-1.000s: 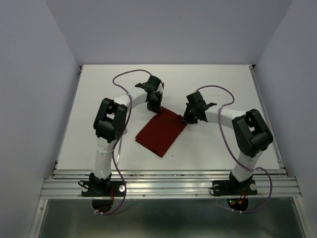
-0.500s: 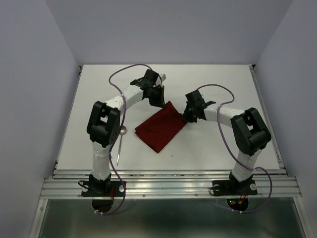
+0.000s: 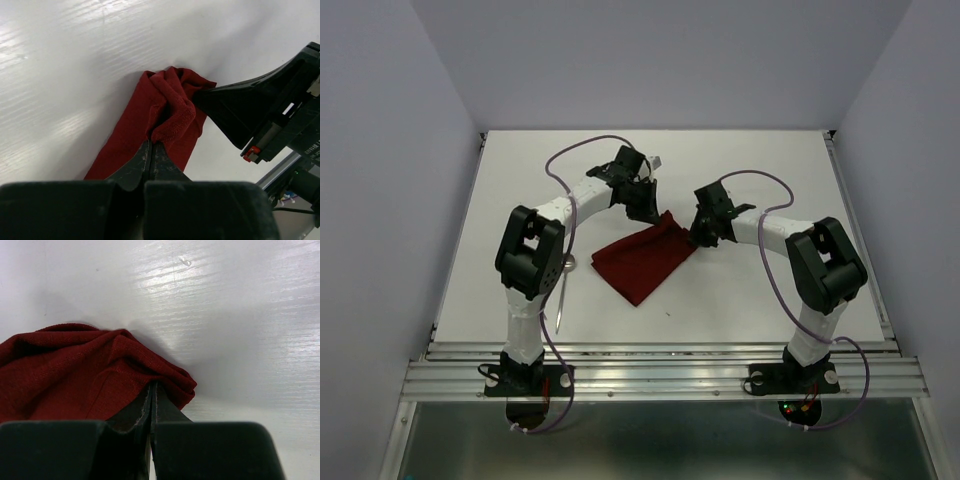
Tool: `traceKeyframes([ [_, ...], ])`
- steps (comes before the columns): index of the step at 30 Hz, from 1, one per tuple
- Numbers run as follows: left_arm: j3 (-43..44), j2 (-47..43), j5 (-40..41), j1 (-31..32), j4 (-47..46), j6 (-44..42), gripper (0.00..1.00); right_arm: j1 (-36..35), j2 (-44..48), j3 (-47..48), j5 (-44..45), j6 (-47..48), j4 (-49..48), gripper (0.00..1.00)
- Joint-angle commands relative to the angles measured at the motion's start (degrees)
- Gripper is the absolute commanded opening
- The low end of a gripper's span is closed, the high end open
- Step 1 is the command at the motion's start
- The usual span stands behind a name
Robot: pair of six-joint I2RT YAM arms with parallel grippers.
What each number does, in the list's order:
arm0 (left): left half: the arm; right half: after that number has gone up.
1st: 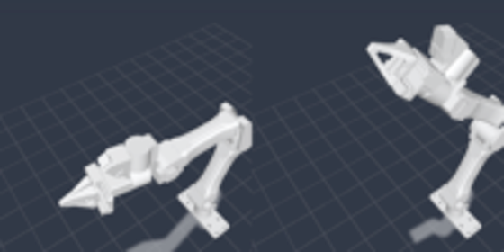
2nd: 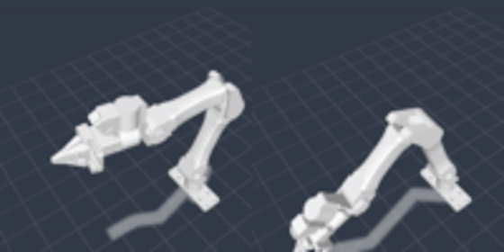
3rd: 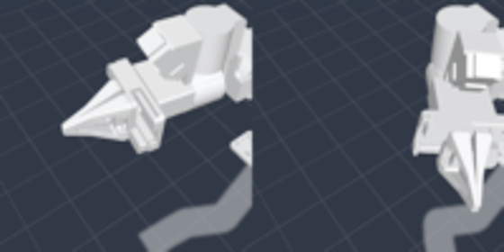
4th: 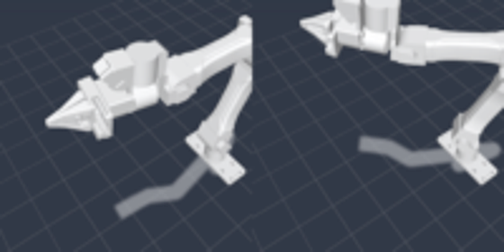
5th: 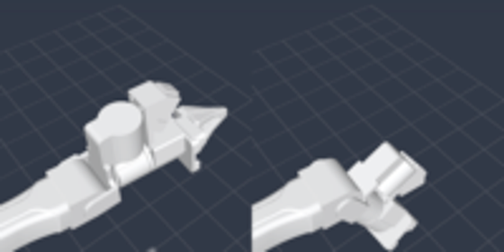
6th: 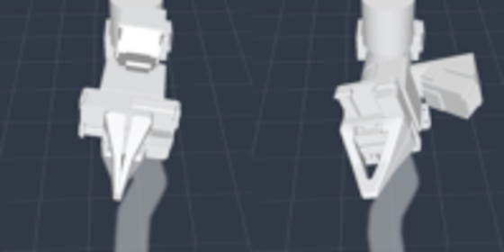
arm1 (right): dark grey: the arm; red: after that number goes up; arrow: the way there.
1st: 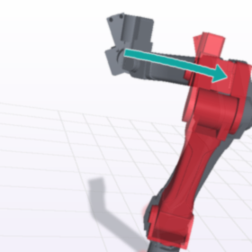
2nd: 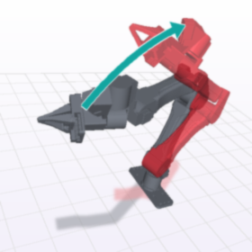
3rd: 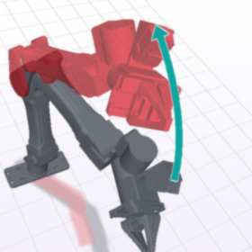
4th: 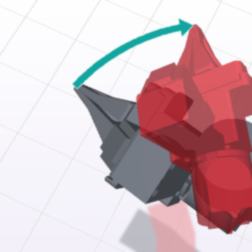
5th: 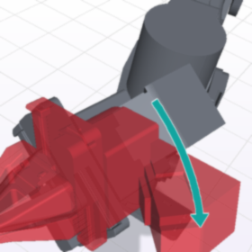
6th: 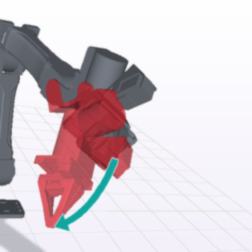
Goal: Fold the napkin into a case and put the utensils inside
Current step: Fold the 2/3-rectangle-folded napkin at the center of the board.
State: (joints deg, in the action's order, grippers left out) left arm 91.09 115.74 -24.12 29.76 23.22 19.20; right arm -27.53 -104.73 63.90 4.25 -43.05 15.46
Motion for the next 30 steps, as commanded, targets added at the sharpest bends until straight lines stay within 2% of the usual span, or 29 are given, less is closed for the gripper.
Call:
traceKeyframes([
  [1, -0.56, -3.60, -2.86, 2.84, -2.30, 1.28, 0.00, -0.33, -1.88, 1.31, 1.90, -0.72, 1.50, 0.01],
  [13, -2.40, -1.40, 0.38, 6.01, -3.62, 4.17, 0.00, -0.33, -1.88, 1.05, 1.37, -1.16, 0.97, 0.01],
  [30, -3.29, 0.89, 1.35, 6.80, -10.30, 18.58, 0.00, -0.33, -1.71, 0.61, 0.58, -1.86, 0.01, 0.01],
])
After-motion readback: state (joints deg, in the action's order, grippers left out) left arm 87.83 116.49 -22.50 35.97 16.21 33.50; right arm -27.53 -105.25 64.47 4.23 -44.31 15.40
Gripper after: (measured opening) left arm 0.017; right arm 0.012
